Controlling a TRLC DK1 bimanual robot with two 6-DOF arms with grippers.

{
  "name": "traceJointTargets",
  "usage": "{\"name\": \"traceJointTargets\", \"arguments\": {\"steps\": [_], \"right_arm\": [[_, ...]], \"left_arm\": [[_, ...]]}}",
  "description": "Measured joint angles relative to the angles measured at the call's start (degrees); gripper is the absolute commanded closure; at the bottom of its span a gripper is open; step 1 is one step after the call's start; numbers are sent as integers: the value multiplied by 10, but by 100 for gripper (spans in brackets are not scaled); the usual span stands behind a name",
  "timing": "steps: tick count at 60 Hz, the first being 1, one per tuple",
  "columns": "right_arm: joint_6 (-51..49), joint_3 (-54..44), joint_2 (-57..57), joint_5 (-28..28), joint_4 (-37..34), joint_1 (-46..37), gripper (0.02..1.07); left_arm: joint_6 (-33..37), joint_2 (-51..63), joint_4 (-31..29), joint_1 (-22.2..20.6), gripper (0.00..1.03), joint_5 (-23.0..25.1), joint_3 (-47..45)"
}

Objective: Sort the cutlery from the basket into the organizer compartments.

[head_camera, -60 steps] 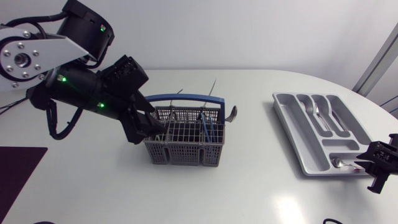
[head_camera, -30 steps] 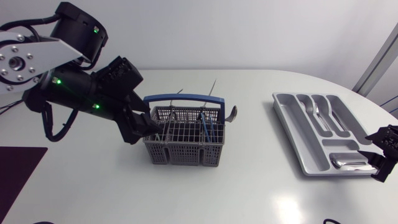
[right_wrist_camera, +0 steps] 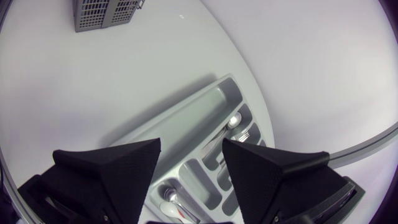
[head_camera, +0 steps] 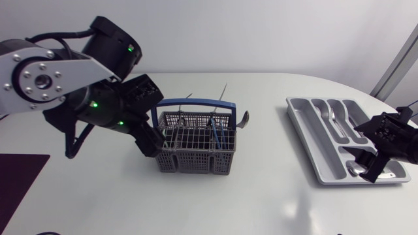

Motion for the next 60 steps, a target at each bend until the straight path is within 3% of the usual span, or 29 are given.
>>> {"name": "traceJointTargets", "arguments": {"steps": [9, 26, 33, 60], "right_arm": [[70, -6, -53, 59, -13, 97, 34], [172, -6, -85, 148, -26, 249, 34], [197, -6, -85, 162, -28, 279, 34], [242, -6, -85, 191, -28, 347, 34]], "left_arm": [[-29, 33, 0, -14, 31, -45, 8], [-74, 82, 0, -26, 49, -73, 43], [-84, 102, 0, -34, 65, -79, 49], [-89, 136, 0, -30, 75, -104, 62]]}}
